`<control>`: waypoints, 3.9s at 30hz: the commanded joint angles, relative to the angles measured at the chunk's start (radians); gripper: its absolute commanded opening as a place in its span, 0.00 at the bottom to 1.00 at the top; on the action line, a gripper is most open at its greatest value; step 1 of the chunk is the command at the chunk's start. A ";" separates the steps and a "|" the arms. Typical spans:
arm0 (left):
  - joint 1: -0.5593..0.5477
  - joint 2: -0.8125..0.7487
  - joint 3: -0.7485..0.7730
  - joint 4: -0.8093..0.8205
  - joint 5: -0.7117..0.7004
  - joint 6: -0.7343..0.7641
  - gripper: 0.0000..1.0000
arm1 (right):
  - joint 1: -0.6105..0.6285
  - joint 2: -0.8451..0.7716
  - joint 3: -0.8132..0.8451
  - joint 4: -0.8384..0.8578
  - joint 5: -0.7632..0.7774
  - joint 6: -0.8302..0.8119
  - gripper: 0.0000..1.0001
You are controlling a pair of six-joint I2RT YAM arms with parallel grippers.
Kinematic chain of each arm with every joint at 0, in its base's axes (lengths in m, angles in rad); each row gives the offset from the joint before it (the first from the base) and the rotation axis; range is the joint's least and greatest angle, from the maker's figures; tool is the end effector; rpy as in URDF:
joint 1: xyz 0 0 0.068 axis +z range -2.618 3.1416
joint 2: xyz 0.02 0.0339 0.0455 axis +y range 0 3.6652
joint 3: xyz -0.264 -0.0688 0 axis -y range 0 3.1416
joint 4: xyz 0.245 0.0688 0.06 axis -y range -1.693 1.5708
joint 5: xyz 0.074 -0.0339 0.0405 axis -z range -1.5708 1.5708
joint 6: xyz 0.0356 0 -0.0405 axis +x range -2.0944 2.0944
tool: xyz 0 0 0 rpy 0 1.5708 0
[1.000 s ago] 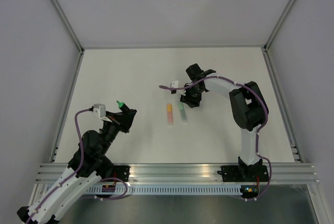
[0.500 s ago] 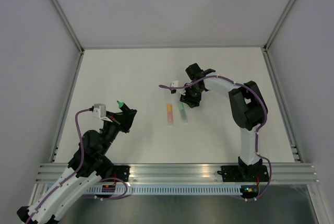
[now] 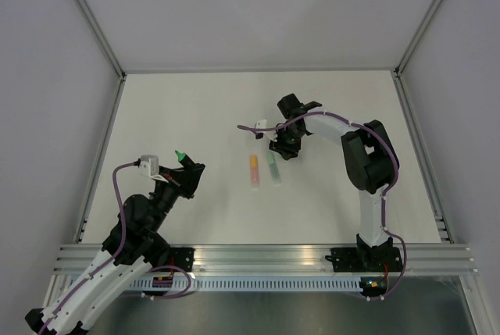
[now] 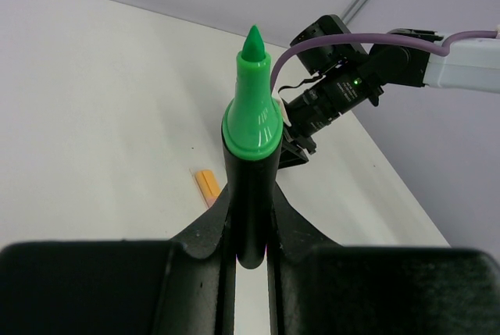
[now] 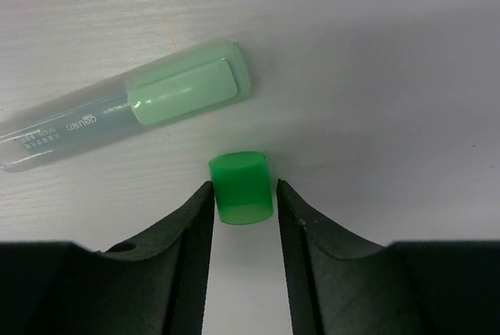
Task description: Insert the pens into the pen caps
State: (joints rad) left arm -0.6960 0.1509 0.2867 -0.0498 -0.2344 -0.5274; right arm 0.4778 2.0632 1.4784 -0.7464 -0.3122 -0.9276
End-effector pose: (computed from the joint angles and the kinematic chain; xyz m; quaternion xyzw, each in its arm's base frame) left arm 0.0835 -0.0590 0.2551 -0.0293 0.6763 -0.3555 0.6445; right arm 0.3571 0.1972 0.1561 -0.6480 0.7364 0.1241 0.1495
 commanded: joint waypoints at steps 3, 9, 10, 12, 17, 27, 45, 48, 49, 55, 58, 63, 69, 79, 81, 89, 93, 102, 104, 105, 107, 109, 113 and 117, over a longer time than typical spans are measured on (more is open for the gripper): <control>0.000 0.007 -0.009 0.036 0.006 -0.020 0.02 | 0.002 0.092 -0.026 0.008 0.048 -0.017 0.35; 0.000 0.006 -0.009 0.034 0.001 -0.020 0.02 | 0.012 0.084 -0.059 0.027 0.090 0.007 0.13; 0.000 0.006 -0.009 0.034 0.001 -0.020 0.02 | 0.012 0.083 -0.061 0.028 0.094 0.021 0.08; 0.000 0.007 -0.011 0.034 0.001 -0.019 0.02 | 0.012 0.075 -0.055 0.035 0.094 0.045 0.03; 0.000 0.030 -0.014 0.045 0.000 -0.017 0.02 | 0.019 0.060 -0.021 0.015 0.088 0.194 0.00; 0.000 0.202 0.025 0.145 0.184 0.061 0.02 | 0.028 -0.162 -0.141 0.136 0.159 0.475 0.00; -0.002 0.504 0.071 0.370 0.581 0.090 0.02 | 0.155 -0.647 -0.121 0.314 0.298 1.242 0.00; 0.000 0.535 0.063 0.407 0.607 0.063 0.02 | 0.276 -0.686 -0.128 0.350 0.562 1.347 0.00; 0.000 0.539 0.063 0.404 0.586 0.055 0.02 | 0.304 -0.715 -0.138 0.361 0.626 1.378 0.00; -0.002 0.544 0.072 0.369 0.471 0.029 0.02 | 0.441 -0.801 -0.282 0.547 0.866 1.536 0.00; -0.002 0.547 0.068 0.384 0.475 0.024 0.02 | 0.511 -0.787 -0.308 0.610 0.956 1.532 0.00; -0.002 0.553 0.060 0.409 0.498 0.017 0.02 | 0.626 -0.756 -0.311 0.679 1.084 1.484 0.00; 0.000 0.569 0.054 0.450 0.555 -0.008 0.02 | 0.716 -0.703 -0.273 0.714 1.167 1.452 0.00; -0.002 0.566 0.055 0.441 0.552 -0.005 0.02 | 0.786 -0.604 -0.221 0.737 1.216 1.415 0.00; 0.000 0.567 0.055 0.439 0.553 -0.006 0.02 | 0.795 -0.595 -0.211 0.737 1.217 1.408 0.00; 0.000 0.564 0.058 0.439 0.566 -0.008 0.02 | 0.818 -0.572 -0.171 0.759 1.239 1.389 0.00; -0.002 0.561 0.058 0.436 0.566 -0.008 0.02 | 0.823 -0.560 -0.158 0.748 1.233 1.382 0.00; 0.000 0.544 0.054 0.433 0.558 -0.008 0.02 | 0.829 -0.537 -0.170 0.705 1.231 1.379 0.00; 0.000 0.541 0.054 0.432 0.557 -0.008 0.02 | 0.832 -0.537 -0.170 0.691 1.227 1.377 0.00; -0.002 0.541 0.054 0.432 0.554 -0.008 0.02 | 0.834 -0.535 -0.171 0.688 1.225 1.379 0.00; -0.002 0.541 0.055 0.430 0.553 -0.006 0.02 | 0.846 -0.534 -0.173 0.683 1.228 1.368 0.00; -0.002 0.544 0.057 0.429 0.557 -0.008 0.02 | 0.855 -0.531 -0.175 0.676 1.236 1.366 0.00; -0.002 0.544 0.057 0.429 0.560 -0.008 0.02 | 0.881 -0.531 -0.187 0.676 1.276 1.360 0.00; -0.002 0.546 0.057 0.427 0.557 -0.013 0.02 | 0.895 -0.526 -0.188 0.659 1.295 1.360 0.00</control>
State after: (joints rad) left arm -0.6964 0.7040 0.3187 0.3386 0.3161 -0.5140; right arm 1.3567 1.5272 1.2835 -0.0719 0.9386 0.4404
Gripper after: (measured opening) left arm 0.195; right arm 0.335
